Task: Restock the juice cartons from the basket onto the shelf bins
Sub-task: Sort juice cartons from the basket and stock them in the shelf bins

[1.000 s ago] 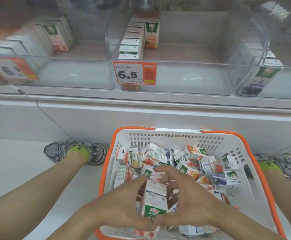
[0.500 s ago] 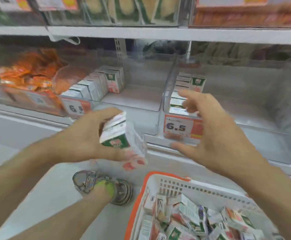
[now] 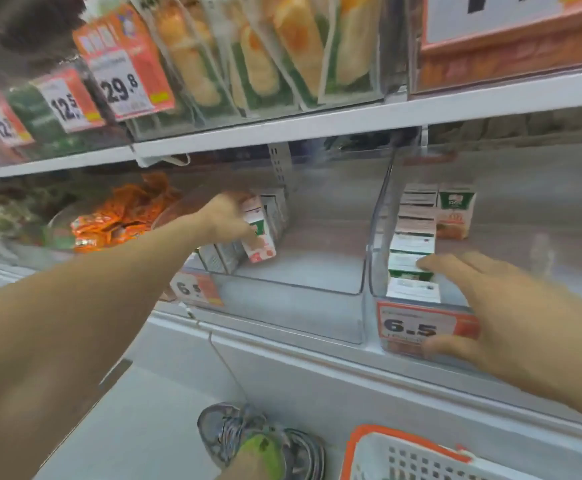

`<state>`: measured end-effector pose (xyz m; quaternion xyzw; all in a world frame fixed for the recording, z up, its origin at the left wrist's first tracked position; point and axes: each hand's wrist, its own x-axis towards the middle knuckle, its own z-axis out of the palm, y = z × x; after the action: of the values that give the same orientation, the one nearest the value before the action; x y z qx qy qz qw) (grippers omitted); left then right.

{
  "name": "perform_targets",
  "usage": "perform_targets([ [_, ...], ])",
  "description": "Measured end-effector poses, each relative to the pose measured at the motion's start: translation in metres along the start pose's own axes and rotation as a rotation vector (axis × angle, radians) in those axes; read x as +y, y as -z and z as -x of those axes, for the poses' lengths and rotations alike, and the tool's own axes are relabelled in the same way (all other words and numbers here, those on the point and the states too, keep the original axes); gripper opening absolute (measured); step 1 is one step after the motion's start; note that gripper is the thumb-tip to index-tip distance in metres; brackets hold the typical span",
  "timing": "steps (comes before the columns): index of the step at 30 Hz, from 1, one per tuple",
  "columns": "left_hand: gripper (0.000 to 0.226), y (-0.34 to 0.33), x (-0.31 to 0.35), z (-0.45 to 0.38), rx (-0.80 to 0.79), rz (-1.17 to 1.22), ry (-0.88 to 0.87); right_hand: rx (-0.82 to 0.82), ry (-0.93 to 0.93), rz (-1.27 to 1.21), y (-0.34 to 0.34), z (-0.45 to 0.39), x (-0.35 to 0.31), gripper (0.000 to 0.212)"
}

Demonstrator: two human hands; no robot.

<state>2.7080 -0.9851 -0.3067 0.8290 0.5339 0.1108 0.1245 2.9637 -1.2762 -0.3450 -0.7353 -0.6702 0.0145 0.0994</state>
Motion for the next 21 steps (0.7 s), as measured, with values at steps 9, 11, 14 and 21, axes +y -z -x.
perform_targets([
  [9,0.097,-0.021,-0.005,-0.014,0.068,-0.720,-0.024,0.063,-0.030,-0.010,0.001,0.001,-0.006,0.088],
  [11,0.104,-0.021,-0.009,-0.012,0.099,-0.741,-0.019,0.057,-0.040,-0.005,0.003,0.003,-0.008,0.089],
  [14,0.093,-0.014,0.000,0.001,0.142,-0.661,0.015,0.025,-0.059,0.007,0.011,0.008,-0.013,0.085],
  [21,0.014,-0.028,0.062,0.133,0.823,0.167,-0.509,0.161,0.021,0.138,0.011,0.021,-0.012,0.069],
])
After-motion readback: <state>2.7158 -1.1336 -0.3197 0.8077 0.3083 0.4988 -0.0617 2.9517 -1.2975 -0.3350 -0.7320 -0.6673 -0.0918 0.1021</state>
